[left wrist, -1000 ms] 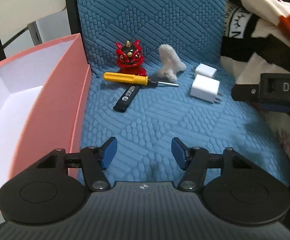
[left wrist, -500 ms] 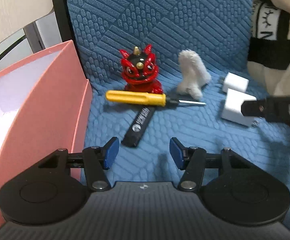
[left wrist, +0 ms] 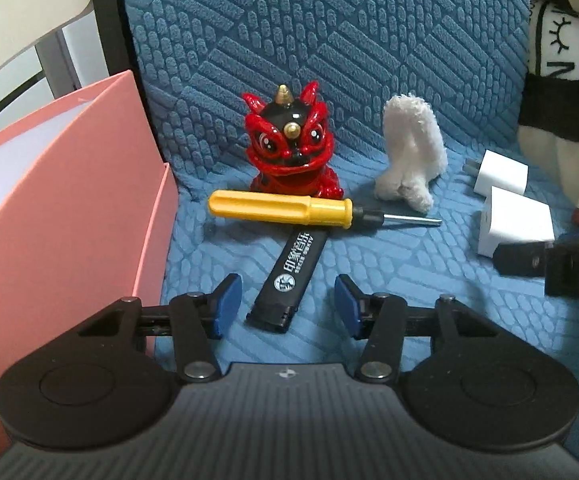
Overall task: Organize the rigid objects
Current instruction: 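Close the left gripper on the black USB stick while the right closes on the large white charger, then lift the black USB stick with the left gripper while the right gripper lifts the white charger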
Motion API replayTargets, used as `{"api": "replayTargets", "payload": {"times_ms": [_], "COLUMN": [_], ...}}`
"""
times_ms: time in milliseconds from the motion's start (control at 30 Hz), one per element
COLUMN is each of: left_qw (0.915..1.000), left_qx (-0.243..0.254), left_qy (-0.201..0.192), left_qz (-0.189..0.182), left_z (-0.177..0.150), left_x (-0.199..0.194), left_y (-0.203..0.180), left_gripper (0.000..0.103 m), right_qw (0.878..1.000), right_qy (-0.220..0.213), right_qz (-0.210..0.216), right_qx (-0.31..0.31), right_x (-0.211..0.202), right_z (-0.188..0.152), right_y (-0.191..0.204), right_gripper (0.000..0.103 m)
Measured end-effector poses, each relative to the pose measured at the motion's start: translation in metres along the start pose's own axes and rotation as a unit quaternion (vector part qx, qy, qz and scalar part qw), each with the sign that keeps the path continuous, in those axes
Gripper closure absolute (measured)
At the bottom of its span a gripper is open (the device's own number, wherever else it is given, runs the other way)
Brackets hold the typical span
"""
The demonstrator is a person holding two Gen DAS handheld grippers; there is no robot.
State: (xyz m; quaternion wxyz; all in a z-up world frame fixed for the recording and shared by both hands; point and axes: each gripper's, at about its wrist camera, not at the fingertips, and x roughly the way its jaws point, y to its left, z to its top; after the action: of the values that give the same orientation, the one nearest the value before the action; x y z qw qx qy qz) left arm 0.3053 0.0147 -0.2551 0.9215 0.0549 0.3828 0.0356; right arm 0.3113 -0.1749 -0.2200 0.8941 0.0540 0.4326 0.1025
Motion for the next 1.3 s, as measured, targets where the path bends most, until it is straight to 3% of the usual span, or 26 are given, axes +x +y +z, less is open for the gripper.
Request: {"api": "replayTargets", "payload": {"times_ms": [33, 100, 133, 467, 867, 1033, 1100, 1300], "left_qw": [1.0, 1.0, 1.0, 0.9998, 0.9978, 0.9973, 0.9973, 0.997], "left_qx": [0.001, -0.001, -0.003, -0.015, -0.051, -0.052, -0.05, -0.047], "left_qy": [-0.001, -0.001, 0.001, 0.003, 0.028, 0.034, 0.035, 0.039], "left_qz": [0.0, -0.004, -0.009, -0.015, -0.034, -0.039, -0.041, -0.046], "left_z": [0.001, 0.003, 0.004, -0.006, -0.033, -0.047, -0.05, -0.065], "left_x": [0.001, 0.002, 0.003, -0.009, -0.053, -0.071, -0.076, -0.095], "left_y": [0.0, 0.001, 0.003, 0.006, 0.008, 0.004, 0.002, -0.003], "left_gripper": [0.05, 0.067, 0.069, 0.075, 0.075, 0.075, 0.075, 0.075], "right_qw": [1.0, 1.0, 1.0, 1.0, 1.0, 1.0, 1.0, 1.0], "right_qy": [0.001, 0.0, 0.0, -0.003, -0.003, -0.003, -0.002, 0.007], "right_qz": [-0.001, -0.004, -0.005, -0.011, -0.016, -0.006, -0.002, 0.0], "right_qx": [-0.003, -0.003, -0.003, -0.009, -0.006, -0.017, -0.017, 0.006], "right_x": [0.001, 0.002, 0.002, 0.015, -0.004, -0.019, -0.024, -0.037], "right_z": [-0.001, -0.001, -0.001, 0.006, -0.005, -0.017, -0.022, -0.035], "right_y": [0.001, 0.002, 0.001, 0.006, 0.008, 0.015, 0.017, 0.016], "right_gripper": [0.033, 0.033, 0.033, 0.034, 0.078, 0.084, 0.092, 0.093]}}
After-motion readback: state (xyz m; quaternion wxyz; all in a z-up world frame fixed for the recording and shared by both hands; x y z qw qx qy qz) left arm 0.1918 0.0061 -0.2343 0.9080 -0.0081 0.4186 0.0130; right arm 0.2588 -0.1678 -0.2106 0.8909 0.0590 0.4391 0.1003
